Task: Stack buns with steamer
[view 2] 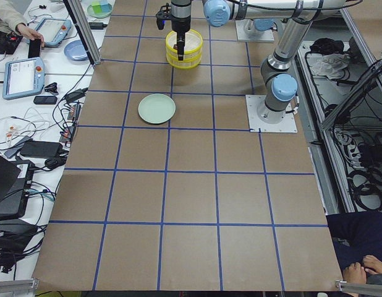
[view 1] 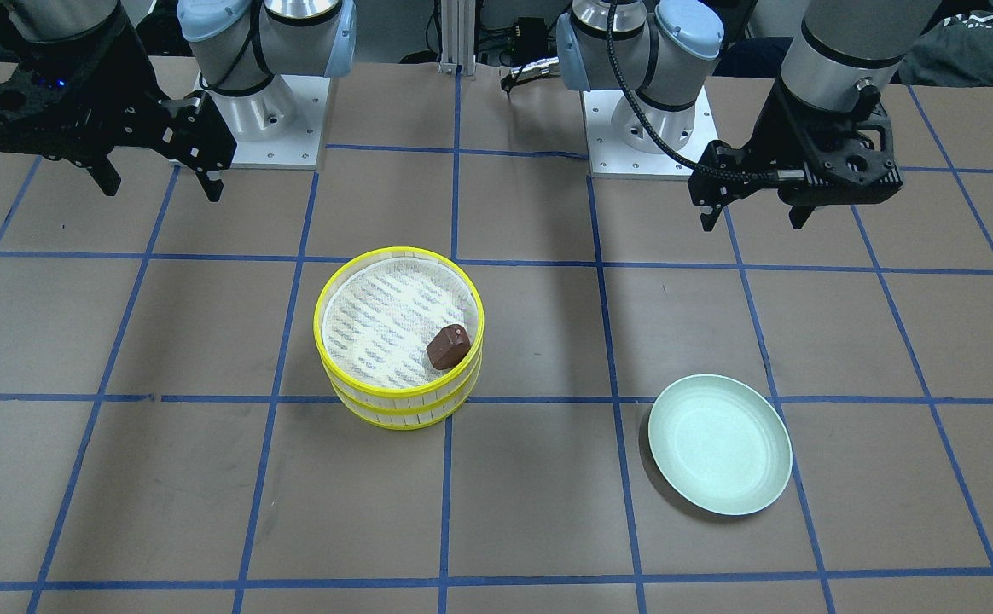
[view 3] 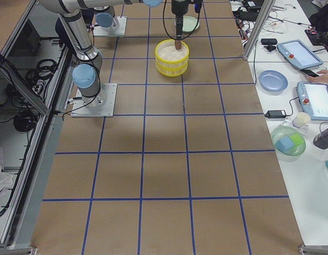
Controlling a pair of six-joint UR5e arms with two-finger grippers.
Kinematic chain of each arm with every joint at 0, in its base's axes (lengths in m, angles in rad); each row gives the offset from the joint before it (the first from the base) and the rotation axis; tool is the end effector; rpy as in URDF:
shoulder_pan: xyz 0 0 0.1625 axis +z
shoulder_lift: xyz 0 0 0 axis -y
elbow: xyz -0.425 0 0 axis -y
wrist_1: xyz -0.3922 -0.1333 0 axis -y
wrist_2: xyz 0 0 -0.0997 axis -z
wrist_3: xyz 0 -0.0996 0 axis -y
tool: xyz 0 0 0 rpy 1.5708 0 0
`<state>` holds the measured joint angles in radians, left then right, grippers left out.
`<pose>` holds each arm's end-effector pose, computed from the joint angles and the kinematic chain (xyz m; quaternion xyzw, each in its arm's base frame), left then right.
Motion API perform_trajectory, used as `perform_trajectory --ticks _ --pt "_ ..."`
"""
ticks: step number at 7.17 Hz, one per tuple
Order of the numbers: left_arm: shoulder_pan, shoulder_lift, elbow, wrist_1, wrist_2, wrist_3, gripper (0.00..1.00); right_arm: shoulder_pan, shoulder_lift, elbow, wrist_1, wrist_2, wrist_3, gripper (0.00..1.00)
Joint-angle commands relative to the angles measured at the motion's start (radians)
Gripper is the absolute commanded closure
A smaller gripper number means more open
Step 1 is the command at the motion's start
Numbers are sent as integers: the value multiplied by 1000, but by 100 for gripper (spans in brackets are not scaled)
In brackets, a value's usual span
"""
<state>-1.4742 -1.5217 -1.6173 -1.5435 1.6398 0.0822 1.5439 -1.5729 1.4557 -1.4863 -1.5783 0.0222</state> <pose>-0.0801 -0.4840 0.4917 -0.0077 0.9993 -0.0118 0.0357 0.1193 -0.4949 0.5371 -0.0246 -0.9996 0.0163 0.0038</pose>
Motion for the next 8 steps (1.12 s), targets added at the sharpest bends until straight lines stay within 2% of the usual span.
perform_trajectory --ticks 1,8 --pt "0 0 -3 -3 -2 1 0 1 1 0 3 -2 1 0" --pt "0 0 -15 -1 2 1 0 2 1 2 1 -2 1 0"
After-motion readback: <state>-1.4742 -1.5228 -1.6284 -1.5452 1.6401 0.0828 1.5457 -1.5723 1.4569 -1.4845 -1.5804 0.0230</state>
